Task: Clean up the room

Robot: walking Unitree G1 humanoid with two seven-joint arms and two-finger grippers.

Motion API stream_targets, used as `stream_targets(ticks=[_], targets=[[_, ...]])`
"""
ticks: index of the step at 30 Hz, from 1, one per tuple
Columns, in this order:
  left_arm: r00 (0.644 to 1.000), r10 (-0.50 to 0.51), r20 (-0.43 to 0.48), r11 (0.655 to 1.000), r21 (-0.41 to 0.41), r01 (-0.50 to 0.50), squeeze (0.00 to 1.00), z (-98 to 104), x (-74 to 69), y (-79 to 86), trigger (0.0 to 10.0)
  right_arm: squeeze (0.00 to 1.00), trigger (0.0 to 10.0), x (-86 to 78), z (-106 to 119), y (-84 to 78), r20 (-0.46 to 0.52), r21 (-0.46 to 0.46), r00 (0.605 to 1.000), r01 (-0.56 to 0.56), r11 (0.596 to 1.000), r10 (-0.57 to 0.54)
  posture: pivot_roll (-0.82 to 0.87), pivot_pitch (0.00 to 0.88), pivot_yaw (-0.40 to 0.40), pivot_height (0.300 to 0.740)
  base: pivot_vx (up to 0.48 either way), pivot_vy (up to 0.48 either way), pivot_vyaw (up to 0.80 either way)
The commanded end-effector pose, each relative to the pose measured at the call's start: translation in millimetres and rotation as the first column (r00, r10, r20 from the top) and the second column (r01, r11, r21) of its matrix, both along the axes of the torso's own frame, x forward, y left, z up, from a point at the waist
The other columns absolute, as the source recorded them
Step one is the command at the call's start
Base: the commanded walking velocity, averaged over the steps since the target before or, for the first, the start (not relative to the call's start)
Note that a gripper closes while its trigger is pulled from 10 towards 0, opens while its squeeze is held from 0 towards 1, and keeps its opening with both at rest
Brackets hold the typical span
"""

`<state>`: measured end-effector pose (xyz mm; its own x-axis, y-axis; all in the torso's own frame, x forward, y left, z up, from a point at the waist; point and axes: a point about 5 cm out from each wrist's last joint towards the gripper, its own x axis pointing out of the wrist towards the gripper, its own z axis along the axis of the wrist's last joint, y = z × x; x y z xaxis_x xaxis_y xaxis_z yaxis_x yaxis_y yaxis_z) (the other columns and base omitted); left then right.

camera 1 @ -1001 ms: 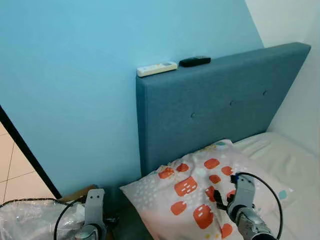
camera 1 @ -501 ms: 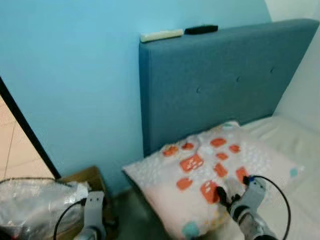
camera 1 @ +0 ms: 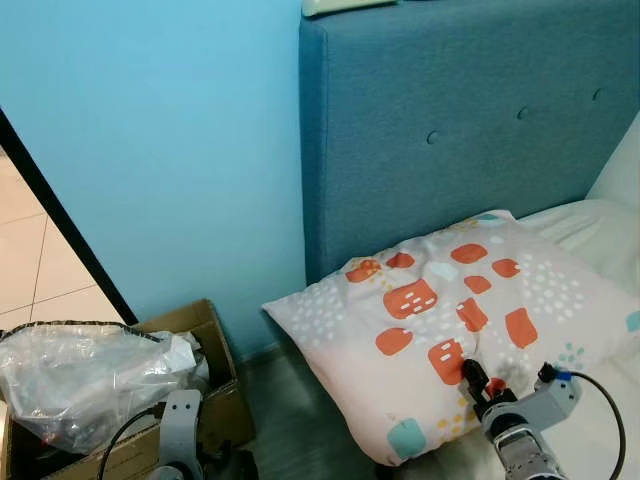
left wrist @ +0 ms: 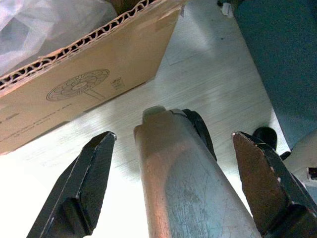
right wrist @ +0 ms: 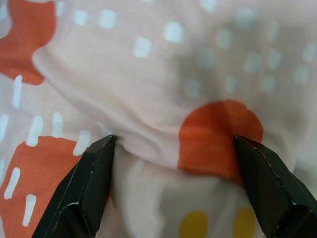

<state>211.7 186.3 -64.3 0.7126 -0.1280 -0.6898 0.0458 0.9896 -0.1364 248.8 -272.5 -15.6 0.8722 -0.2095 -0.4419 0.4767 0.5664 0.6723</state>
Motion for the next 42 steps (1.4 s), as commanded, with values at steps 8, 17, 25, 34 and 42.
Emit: stream_targets(ticks=[8, 17, 25, 34, 42], targets=[[0.999, -0.010, -0.054, 0.999, 0.037, 0.012, 0.00, -11.4, -28.9, 18.0, 10.0, 0.00, 10.0, -43.4, -32.5, 10.0, -0.050, 0.149, 0.994, 0.101, 0.984, -0.094, 0.11, 0.228, 0.008, 0.598, 0.000, 0.000, 0.00], [0.998, -0.023, -0.061, 0.999, 0.038, 0.025, 0.00, -13.1, -33.8, 18.9, 10.0, 0.00, 10.0, -44.7, -29.6, 11.5, 0.068, 0.209, 0.992, 0.086, 0.974, -0.102, 0.12, 0.242, 0.021, 0.598, 0.000, 0.000, 0.00], [0.999, -0.019, -0.031, 0.999, 0.041, 0.020, 0.00, -10.6, -35.3, 26.8, 10.0, 0.00, 10.0, -25.5, -15.6, 18.4, 0.238, 0.329, 0.967, 0.003, 0.944, -0.086, 0.15, 0.255, 0.043, 0.598, 0.000, 0.000, 0.00], [0.986, 0.041, 0.159, 0.999, -0.009, -0.040, 0.00, 17.7, 7.1, 32.9, 10.0, 0.00, 10.0, 4.7, 7.2, 19.1, 0.339, 0.337, 0.936, -0.031, 0.941, -0.091, 0.17, 0.268, 0.044, 0.598, 0.000, 0.000, 0.00], [0.964, 0.023, 0.266, 0.999, -0.045, -0.012, 0.00, 35.8, 31.7, 23.0, 10.0, 0.00, 10.0, 39.9, 41.8, 9.3, 0.412, 0.279, 0.909, -0.054, 0.959, -0.068, 0.17, 0.278, 0.046, 0.598, 0.000, 0.000, 0.00]])
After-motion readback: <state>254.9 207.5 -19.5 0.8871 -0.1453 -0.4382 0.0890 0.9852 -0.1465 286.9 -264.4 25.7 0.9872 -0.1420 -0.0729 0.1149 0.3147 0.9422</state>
